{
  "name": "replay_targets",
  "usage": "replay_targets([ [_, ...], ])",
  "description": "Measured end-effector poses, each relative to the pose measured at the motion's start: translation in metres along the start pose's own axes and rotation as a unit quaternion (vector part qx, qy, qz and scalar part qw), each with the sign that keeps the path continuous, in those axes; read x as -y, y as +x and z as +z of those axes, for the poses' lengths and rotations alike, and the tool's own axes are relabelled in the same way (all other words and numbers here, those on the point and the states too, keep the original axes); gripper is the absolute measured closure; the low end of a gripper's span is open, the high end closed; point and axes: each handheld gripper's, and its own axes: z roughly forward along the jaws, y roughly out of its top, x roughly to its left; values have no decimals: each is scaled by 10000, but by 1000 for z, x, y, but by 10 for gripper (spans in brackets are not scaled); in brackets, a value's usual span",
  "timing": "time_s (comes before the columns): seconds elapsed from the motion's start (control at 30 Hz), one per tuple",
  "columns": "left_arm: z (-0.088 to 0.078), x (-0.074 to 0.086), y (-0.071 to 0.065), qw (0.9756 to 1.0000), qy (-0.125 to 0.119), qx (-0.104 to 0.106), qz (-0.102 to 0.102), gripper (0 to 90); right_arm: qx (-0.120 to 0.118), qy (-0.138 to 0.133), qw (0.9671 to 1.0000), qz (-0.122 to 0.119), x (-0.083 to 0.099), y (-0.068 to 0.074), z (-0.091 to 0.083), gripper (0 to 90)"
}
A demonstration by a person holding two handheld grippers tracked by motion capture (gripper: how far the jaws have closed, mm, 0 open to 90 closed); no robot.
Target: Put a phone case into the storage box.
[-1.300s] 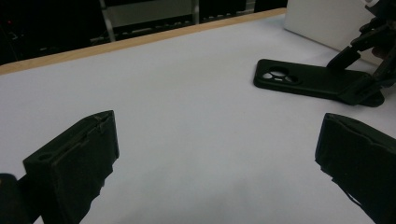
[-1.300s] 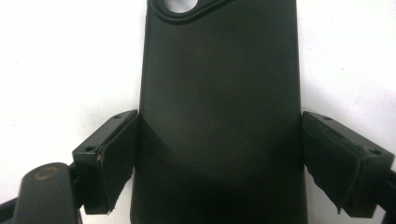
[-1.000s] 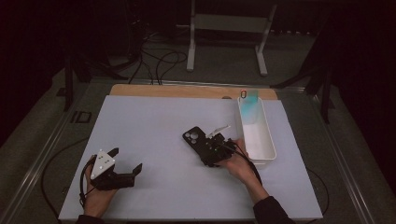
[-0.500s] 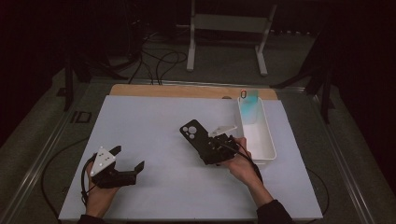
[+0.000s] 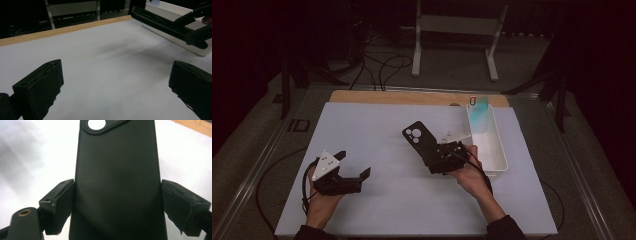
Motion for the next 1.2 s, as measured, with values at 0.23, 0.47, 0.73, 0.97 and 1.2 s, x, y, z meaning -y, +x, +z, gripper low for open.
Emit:
replay_targets([
  [0.23,8,-10,-5,9999,90,84,82,1,-56,-157,9999,21,-2,3,-5,146],
  [0.47,20,-27,-13,9996,109,210,125,1,-134,-367,9992,105,-2,5,-11,145],
  [0.73,33,-45,-22,9991,120,361,178,1,-238,-567,9981,87,-1,8,-16,144],
  [0.97,44,-57,-30,9985,154,503,180,2,-308,-731,9968,13,-3,13,-20,144],
  [1.2,55,-69,-39,9977,175,612,230,2,-339,-882,9955,-17,-5,19,-23,144],
])
